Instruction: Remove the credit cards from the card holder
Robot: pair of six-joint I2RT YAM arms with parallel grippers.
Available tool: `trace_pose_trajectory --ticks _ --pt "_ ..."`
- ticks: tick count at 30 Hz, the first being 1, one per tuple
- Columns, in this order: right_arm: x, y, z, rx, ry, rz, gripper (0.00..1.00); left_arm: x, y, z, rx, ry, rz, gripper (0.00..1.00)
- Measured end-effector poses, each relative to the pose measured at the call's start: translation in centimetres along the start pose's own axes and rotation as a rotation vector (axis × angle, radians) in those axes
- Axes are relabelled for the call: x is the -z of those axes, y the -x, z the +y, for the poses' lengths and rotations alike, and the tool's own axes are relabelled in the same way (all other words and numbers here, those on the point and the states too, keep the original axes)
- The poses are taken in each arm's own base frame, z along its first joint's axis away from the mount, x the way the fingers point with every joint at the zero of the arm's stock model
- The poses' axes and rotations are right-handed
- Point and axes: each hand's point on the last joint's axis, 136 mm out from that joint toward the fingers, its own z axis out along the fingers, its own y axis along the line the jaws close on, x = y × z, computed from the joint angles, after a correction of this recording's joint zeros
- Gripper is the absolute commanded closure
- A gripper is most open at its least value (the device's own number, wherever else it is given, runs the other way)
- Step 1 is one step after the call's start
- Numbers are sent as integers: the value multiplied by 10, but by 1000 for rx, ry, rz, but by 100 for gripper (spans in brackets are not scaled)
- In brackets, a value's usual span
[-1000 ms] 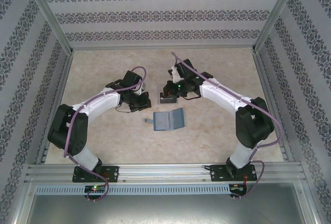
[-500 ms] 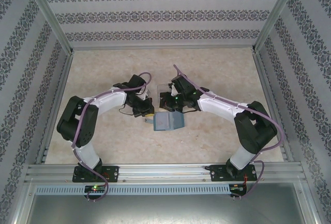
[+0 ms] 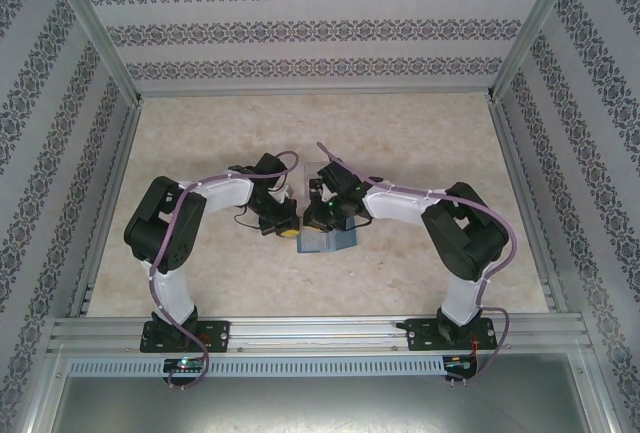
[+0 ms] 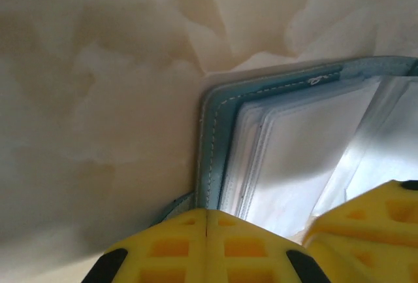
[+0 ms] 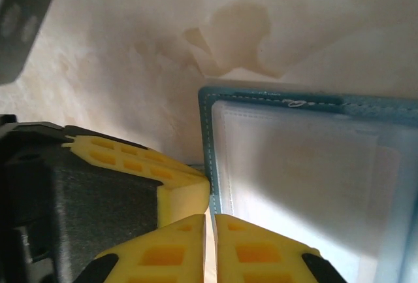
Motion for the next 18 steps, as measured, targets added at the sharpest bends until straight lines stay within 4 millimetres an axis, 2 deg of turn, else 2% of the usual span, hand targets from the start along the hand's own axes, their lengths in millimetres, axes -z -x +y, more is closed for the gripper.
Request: trace_pose_trajectory --ticks 10,18 --pt "-13 -5 -10 -9 -40 37 81 -3 0 2 -4 6 6 100" --pt "-13 -8 -8 16 -73 49 77 -3 0 2 -12 6 6 100"
